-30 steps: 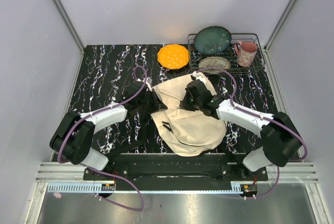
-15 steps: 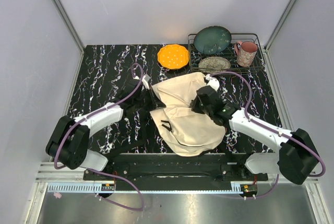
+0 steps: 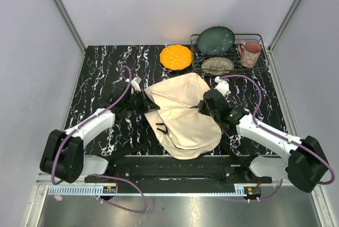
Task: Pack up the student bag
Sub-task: Zip the student bag at the center of the board.
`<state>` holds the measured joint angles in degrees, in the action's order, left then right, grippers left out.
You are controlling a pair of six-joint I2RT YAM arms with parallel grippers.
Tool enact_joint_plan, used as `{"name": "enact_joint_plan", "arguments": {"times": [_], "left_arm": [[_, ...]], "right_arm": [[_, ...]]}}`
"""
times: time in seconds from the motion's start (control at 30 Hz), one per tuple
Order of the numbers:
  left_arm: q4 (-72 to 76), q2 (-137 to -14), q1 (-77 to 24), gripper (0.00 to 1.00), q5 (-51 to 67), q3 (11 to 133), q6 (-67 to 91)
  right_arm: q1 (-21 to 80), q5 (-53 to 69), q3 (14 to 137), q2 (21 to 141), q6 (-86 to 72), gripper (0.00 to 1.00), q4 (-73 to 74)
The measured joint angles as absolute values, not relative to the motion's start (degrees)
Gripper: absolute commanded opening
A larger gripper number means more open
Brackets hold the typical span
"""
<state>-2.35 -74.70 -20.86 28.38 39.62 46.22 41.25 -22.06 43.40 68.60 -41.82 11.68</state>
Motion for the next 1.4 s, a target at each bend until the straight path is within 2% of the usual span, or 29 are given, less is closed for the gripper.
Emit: {"name": "enact_joint_plan", "arguments": {"times": [0.43,0.93,1.03,1.27,1.4], "left_arm": [[-4.29,-68.55,-12.25,0.0,36.4,35.22,45.52],[-7.09,-65.87,-6.46,0.0,40.95,34.96,43.24],[-6.98,-66.28,-5.54,0.2,42.02,34.96,42.33],[-6.44,-76.73,-4.8,0.21,46.02,39.57,41.3],[-8.34,-86.7,-6.17,0.23,47.57,52.14,39.33]], "right_arm": [[37.23,-18.35,43.35,71.99,-43.18,0.0,8.45],[32.82,-10.37,45.76,84.99,-43.99,0.0,-1.69],[32.38,-8.84,45.04,84.03,-43.79,0.0,-3.97],[35.88,-12.25,39.42,72.6,-43.55,0.0,-2.92],[42.39,-16.69,39.33,69.23,-43.75,0.0,-1.1]]}}
